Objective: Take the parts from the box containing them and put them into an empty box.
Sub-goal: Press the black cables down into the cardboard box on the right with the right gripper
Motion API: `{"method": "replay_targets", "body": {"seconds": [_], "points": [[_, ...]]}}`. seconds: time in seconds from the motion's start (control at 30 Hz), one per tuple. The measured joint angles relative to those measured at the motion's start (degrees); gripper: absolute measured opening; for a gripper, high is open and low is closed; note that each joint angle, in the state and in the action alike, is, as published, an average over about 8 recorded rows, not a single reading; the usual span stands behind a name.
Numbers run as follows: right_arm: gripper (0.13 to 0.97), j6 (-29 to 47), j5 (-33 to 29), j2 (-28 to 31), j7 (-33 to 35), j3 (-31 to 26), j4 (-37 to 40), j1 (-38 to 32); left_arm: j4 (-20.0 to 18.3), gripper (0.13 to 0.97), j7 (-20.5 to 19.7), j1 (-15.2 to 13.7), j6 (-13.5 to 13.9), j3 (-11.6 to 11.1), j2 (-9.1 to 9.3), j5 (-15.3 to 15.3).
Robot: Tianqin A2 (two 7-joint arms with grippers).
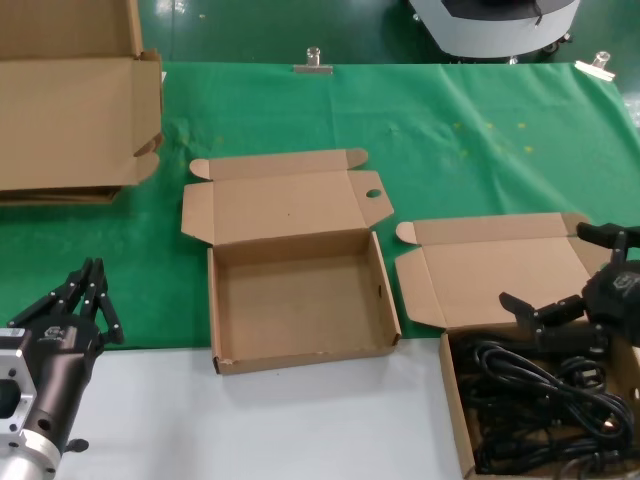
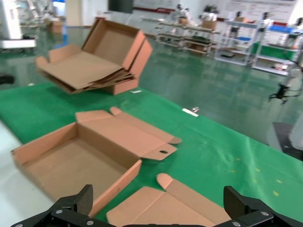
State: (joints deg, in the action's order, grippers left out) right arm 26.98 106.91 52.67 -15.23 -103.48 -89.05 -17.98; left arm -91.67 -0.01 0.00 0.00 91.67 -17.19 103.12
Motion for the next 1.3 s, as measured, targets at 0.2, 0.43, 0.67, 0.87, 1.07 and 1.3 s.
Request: {"method": "replay_targets", "body": {"seconds": [0.2,0.43,0.67,0.87,1.07,1.3], "points": [[0.966,6.29,-1.30,1.62,-0.24,-0.69,1.05,-3.64,0.00,0.172,0.00,0.00,0.00,0.00,0.00,0.00],[0.966,14.80,-2.83,4.59,-2.88,-1.89,1.66,-8.52,0.00,0.172,-0.01,0.00,0.00,0.00,0.00,0.00],[0.966,24.26,-3.29,8.42,-5.43,-2.51,1.43,-12.15,0.00,0.172,-0.02,0.00,0.00,0.00,0.00,0.00],[0.966,30.23,-3.38,10.97,-3.94,-2.50,2.12,-11.77,0.00,0.172,-0.02,0.00,0.00,0.00,0.00,0.00],[0.966,34.22,-4.31,11.32,-0.10,-2.98,5.07,-11.20,0.00,0.172,-0.01,0.00,0.00,0.00,0.00,-0.01],[0.966,36.83,-7.32,8.81,5.05,-4.74,10.69,-12.95,0.00,0.172,-0.01,0.00,0.00,0.00,0.00,-0.01]]}}
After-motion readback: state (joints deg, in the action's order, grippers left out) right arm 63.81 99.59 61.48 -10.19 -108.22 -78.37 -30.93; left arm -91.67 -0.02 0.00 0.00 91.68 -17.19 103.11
